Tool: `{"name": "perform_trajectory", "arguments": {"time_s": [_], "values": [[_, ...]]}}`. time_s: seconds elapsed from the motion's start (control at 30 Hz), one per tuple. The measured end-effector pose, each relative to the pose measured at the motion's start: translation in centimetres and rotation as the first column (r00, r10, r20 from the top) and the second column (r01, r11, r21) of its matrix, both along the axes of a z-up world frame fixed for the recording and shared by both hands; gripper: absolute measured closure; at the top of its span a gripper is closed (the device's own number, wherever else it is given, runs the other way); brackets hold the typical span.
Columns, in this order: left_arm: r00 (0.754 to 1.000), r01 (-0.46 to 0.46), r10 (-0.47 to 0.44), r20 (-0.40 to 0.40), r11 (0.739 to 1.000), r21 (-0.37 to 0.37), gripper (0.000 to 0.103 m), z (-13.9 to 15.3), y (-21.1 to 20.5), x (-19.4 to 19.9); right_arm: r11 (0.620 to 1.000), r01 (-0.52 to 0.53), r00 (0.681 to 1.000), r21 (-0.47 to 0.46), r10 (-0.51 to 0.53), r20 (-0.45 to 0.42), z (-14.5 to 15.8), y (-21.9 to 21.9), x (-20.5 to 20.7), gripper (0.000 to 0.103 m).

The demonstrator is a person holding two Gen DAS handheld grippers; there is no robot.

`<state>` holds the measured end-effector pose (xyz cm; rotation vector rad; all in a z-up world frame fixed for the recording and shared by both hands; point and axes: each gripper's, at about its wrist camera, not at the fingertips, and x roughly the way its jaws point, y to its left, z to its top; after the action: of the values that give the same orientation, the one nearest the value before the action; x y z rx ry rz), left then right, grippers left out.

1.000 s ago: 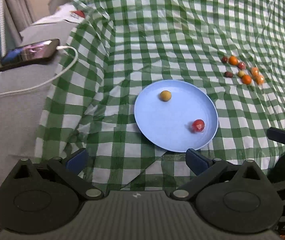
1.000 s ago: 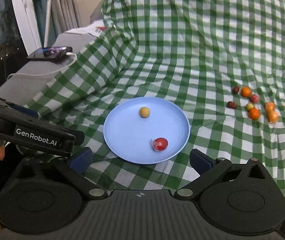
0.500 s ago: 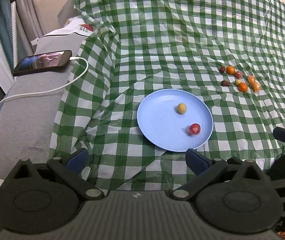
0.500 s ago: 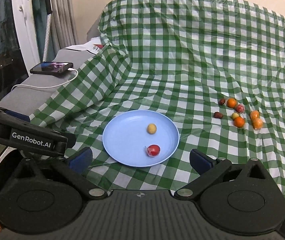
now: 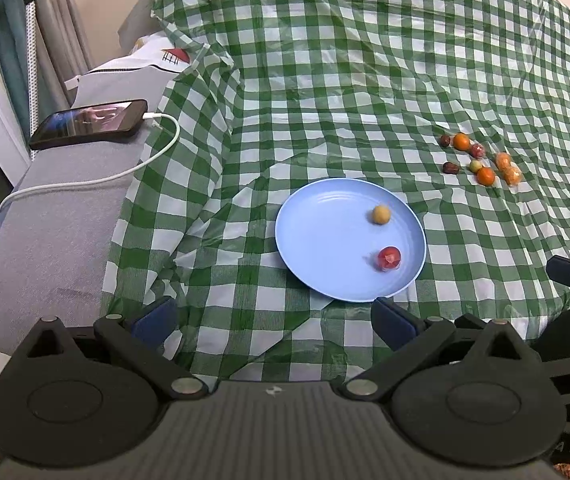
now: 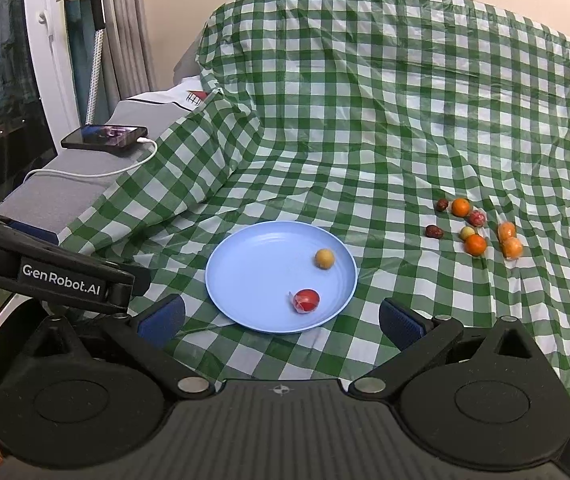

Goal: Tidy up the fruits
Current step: 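Withdraw both open tools from the plate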

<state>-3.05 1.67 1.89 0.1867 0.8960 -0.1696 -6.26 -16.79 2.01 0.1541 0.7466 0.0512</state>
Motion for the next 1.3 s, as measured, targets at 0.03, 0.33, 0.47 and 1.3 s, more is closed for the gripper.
{"name": "perform_trajectory", "arguments": {"time_s": [0.03,0.33,0.47,1.3], "values": [[1.0,0.0,0.0,-0.001,1.0,0.0,0.0,0.0,0.0,0.0,1.0,-0.001,1.0,0.001,0.001,-0.001,-0.1,0.0,0.0,0.001],[1.0,0.001,-0.001,-0.015,1.0,0.007,0.0,-0.4,-0.1,0.3,1.0,0.003,1.0,0.012,-0.003,-0.012,-0.4,0.0,0.1,0.001],[1.0,-0.002,0.002,-0.02,1.0,0.01,0.0,-0.5,-0.2,0.4,1.0,0.005,1.0,0.019,-0.004,-0.019,-0.6,0.0,0.3,0.001],[0.998,-0.015,0.017,-0.061,0.999,0.033,0.0,-1.7,-0.9,1.9,0.999,0.017,0.999,0.045,-0.015,-0.047,-2.0,-1.0,1.2,0.001]]}}
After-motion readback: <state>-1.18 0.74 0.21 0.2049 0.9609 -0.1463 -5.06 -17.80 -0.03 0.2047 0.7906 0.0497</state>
